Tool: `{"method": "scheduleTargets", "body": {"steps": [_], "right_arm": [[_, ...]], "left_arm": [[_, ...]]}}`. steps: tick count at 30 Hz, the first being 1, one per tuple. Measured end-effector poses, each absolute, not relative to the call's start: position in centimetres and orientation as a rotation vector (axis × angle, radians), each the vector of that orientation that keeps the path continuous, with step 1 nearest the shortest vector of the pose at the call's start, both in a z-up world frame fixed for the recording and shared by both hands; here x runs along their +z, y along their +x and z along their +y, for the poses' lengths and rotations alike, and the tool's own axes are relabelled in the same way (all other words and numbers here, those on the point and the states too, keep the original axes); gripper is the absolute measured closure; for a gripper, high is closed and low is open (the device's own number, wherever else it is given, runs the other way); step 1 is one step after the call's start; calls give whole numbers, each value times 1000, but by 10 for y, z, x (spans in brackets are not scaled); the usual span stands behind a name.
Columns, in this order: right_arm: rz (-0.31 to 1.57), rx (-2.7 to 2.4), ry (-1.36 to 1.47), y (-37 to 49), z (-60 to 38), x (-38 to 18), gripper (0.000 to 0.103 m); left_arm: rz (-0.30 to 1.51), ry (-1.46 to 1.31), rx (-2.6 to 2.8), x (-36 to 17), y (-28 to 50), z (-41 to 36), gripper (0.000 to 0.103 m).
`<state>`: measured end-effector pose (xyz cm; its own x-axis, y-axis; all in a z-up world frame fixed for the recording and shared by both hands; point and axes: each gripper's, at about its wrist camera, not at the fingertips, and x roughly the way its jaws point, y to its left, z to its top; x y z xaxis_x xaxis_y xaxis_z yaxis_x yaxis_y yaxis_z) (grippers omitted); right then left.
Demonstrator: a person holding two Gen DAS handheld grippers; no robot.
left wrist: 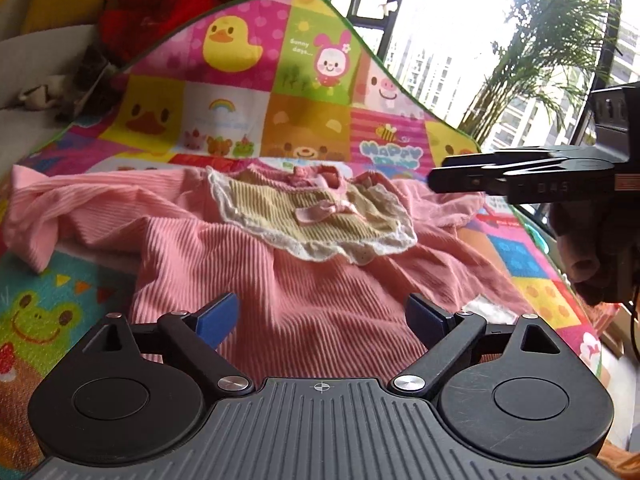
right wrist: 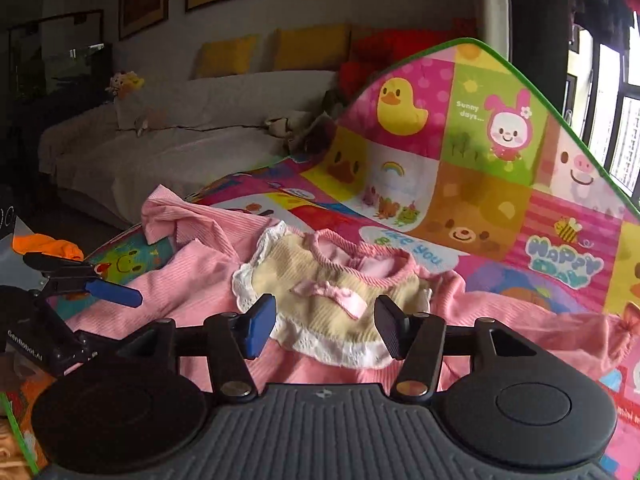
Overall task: Fold clothes
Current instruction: 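Grasp the garment near the bib with the right tool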
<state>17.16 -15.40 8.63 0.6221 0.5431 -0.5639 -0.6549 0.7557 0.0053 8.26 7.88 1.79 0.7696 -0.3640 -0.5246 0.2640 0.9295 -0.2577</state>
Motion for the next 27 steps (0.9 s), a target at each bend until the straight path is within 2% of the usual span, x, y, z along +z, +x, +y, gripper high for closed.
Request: {"method": "scheduleTargets", "body": {"steps": [3, 6, 9, 10, 12, 15, 19, 23, 24, 26, 27], "right_arm": [[594, 728, -225, 216, -111, 72, 49], [643, 737, -233, 256, -72, 46, 57], [693, 735, -244, 285, -44, 19, 57], [712, 744, -262, 291, -37, 11, 71], [718, 756, -316, 299, -21, 0, 89], [639, 740, -417, 300, -3, -2, 103], [635, 651, -411, 328, 3, -9, 103], [629, 685, -357, 322, -16, -3, 102], [630, 694, -350, 318, -21, 0, 98], [652, 705, -326, 313, -31, 4, 81], [668, 711, -303, 313, -35, 5, 68]], "left_arm": [[595, -218, -331, 7, 99, 80, 9], [600, -238, -325, -4, 108, 82, 9], [589, -232, -319, -8, 106, 85, 9], [592, -232, -316, -10, 105, 86, 8], [604, -234, -309, -13, 104, 88, 7], [639, -245, -298, -21, 103, 90, 7], [645, -244, -302, -22, 103, 89, 6], [644, -243, -302, -22, 103, 89, 5], [644, -245, -304, -22, 103, 89, 5], [645, -248, -307, -22, 104, 89, 3], [645, -249, -309, -22, 105, 89, 3]]}}
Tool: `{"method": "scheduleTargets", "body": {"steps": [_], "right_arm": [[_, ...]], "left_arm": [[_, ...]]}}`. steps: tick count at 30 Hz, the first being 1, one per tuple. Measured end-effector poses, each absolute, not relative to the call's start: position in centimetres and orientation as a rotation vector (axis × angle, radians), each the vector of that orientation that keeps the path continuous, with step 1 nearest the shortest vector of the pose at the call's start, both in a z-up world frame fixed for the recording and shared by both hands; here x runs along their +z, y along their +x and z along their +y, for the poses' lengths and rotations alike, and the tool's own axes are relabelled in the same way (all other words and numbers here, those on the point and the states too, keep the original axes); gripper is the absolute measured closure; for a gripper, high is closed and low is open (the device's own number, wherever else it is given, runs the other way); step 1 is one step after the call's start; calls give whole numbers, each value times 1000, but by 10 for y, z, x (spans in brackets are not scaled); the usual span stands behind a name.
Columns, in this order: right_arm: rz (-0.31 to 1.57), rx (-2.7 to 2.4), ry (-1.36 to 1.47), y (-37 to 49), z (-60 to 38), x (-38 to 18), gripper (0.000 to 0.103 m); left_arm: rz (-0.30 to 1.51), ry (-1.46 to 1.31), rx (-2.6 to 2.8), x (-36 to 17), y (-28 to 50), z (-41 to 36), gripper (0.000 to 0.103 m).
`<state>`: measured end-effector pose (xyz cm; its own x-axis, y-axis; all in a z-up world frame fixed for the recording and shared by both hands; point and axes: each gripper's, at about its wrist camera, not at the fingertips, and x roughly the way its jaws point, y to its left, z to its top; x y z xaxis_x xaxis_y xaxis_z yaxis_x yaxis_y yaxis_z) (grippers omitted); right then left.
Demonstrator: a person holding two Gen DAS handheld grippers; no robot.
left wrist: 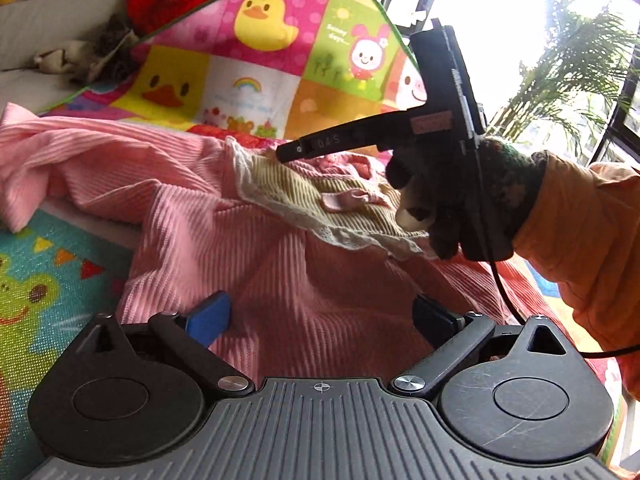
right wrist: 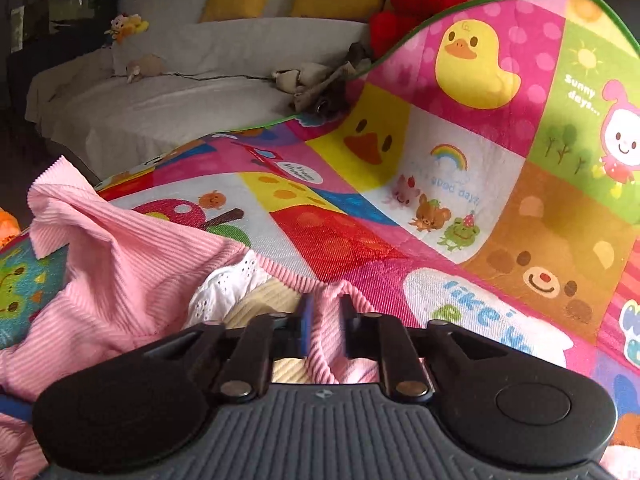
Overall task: Fold clothes
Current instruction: 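Grasp the garment near the bib with the right tool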
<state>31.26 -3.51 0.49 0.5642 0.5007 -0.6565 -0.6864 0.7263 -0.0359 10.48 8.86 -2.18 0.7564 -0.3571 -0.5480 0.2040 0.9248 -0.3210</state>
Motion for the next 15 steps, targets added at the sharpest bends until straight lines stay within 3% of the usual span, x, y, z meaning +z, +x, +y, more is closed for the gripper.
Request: {"method": "scheduleTargets", "body": {"steps": [5, 8, 10, 11, 15], "right_arm": [[727, 752, -176, 319, -32, 2, 60], [757, 763, -209, 317, -15, -5, 62], [708, 746, -317, 308, -2, -5, 88], [698, 732, -329, 308, 0, -4, 93], [679, 661, -336, 322, 6, -3, 98]], "left_arm": [[641, -257, -310, -22, 104, 90, 3], [636, -272, -310, -22, 103, 92, 3], [634, -283, -311, -22, 103, 93, 3], [633, -287, -312, -22, 103, 94, 3], [633, -286, -315, -22, 101, 94, 3]]}}
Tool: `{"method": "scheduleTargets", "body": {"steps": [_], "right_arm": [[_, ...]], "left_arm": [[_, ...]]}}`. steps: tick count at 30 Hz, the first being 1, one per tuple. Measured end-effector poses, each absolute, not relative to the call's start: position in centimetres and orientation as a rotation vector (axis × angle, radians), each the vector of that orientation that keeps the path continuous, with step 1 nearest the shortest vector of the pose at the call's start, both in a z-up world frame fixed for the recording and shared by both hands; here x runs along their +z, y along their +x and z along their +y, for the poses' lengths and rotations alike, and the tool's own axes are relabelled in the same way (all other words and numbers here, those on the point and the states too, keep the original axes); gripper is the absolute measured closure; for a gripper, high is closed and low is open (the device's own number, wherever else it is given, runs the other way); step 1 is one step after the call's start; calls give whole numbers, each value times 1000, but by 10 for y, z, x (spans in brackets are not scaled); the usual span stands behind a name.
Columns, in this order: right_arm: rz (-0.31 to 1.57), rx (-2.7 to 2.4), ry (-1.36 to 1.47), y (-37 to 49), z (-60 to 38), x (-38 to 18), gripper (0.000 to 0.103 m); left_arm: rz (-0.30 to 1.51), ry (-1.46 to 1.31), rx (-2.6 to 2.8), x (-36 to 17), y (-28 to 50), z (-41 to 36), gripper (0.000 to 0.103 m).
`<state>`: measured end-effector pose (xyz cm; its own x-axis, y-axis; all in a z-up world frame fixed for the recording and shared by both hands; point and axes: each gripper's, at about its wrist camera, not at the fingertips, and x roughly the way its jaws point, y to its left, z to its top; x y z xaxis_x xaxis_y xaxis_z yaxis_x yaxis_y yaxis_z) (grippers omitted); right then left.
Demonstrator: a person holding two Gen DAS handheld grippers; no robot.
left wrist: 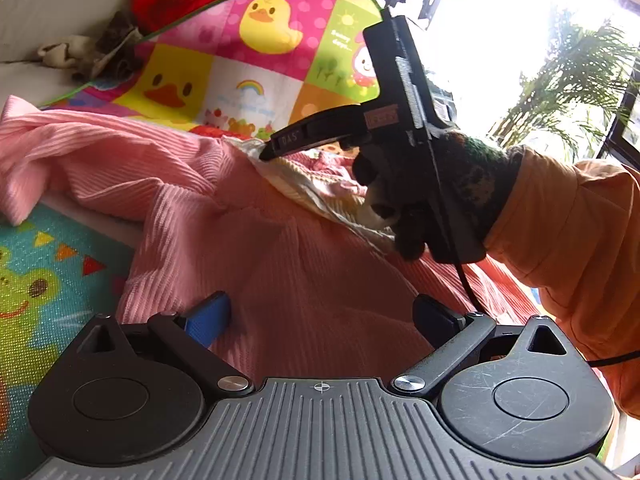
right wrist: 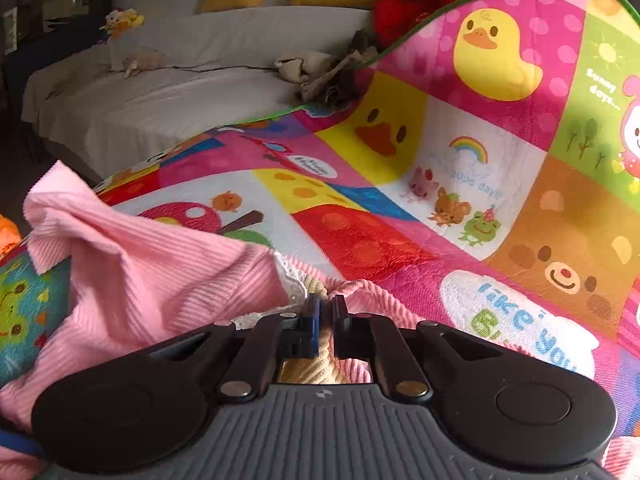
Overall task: Fold clothes
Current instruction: 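Grasp the garment near the bib with the right tool, then grasp the ruffled sleeve cuff with the right tool and lift it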
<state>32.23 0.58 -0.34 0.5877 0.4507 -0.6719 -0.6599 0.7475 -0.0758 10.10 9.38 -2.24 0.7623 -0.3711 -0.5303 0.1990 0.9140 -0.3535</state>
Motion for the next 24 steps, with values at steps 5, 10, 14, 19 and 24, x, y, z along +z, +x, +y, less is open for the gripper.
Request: {"method": "scheduleTargets", "body": {"steps": [5, 10, 14, 19, 24], "right_arm": [[686, 662, -291, 334, 0, -6, 96], [628, 672, -242, 310, -42, 17, 54], [596, 580, -272, 290, -101, 23, 42], [621, 400, -297, 281, -168, 9, 38], [623, 327, -269, 274, -202, -1, 37]], "left_arm": [[635, -286, -315, -23, 101, 94, 3], [639, -276, -311, -23, 103, 92, 2], [648, -250, -305, -22, 105, 87, 1], [671, -191, -287, -20, 108, 79, 1], [669, -178, -295, 2, 120, 80, 1]]}}
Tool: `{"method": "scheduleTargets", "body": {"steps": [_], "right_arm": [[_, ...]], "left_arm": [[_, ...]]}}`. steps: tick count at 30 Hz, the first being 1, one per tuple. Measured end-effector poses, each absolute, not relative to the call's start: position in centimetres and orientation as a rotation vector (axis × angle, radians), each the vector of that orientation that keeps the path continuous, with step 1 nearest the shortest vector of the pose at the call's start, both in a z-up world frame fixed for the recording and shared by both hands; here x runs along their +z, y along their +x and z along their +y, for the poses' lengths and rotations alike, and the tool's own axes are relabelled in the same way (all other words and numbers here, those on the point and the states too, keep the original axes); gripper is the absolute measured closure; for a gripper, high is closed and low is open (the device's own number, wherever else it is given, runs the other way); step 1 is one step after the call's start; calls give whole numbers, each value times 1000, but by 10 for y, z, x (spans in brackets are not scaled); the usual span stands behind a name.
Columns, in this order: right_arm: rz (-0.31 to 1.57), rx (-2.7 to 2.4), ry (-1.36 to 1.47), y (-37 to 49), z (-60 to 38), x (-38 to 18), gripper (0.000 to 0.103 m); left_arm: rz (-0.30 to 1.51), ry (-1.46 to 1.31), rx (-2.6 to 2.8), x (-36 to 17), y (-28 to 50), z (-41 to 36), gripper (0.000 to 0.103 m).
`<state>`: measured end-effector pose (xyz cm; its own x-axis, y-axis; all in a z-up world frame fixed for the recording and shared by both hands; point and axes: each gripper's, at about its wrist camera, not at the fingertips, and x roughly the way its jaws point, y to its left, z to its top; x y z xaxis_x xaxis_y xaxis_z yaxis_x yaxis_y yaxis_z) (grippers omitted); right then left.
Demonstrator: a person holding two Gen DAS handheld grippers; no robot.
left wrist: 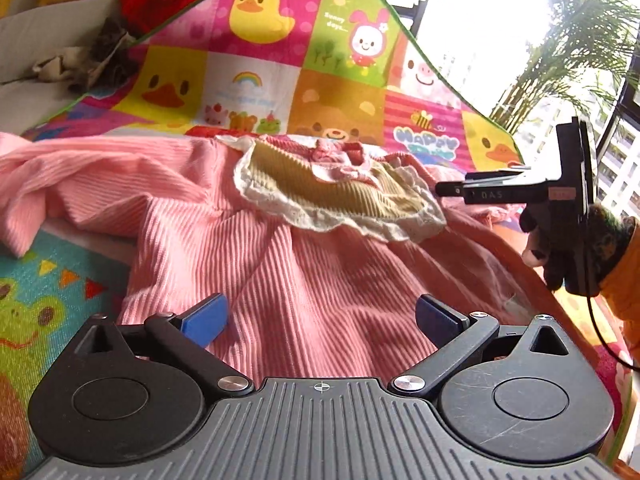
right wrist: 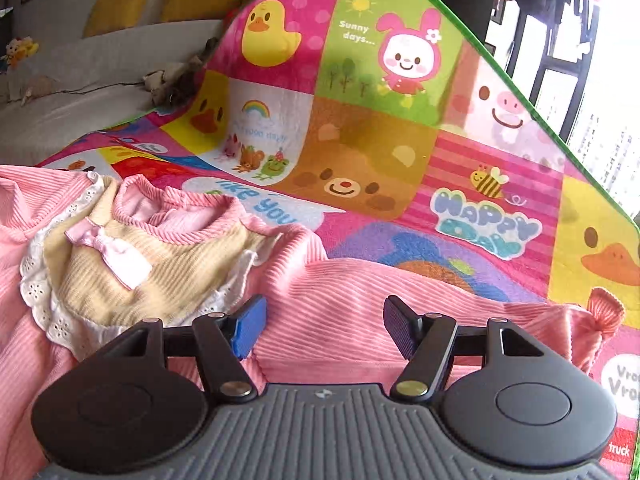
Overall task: Fold clothes
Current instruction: 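Grasp the ruffled sleeve cuff with the right tool and lift it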
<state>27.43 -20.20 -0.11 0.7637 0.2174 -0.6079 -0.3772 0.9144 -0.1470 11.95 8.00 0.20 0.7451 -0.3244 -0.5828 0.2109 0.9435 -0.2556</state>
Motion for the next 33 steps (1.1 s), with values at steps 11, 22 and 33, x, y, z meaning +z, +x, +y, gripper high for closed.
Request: {"method": "scheduleTargets", "body": {"steps": [11, 22, 33], "right_arm": [[566, -5, -103, 286, -318, 15, 37], [576, -48, 143, 306, -368, -2, 96], [475, -105, 54, 282, -377, 26, 96]], "left_arm": [[614, -277, -282, 9, 189, 96, 1], [584, -353, -210, -21, 197, 99, 1], [598, -385, -140, -20, 199, 110, 1]]}}
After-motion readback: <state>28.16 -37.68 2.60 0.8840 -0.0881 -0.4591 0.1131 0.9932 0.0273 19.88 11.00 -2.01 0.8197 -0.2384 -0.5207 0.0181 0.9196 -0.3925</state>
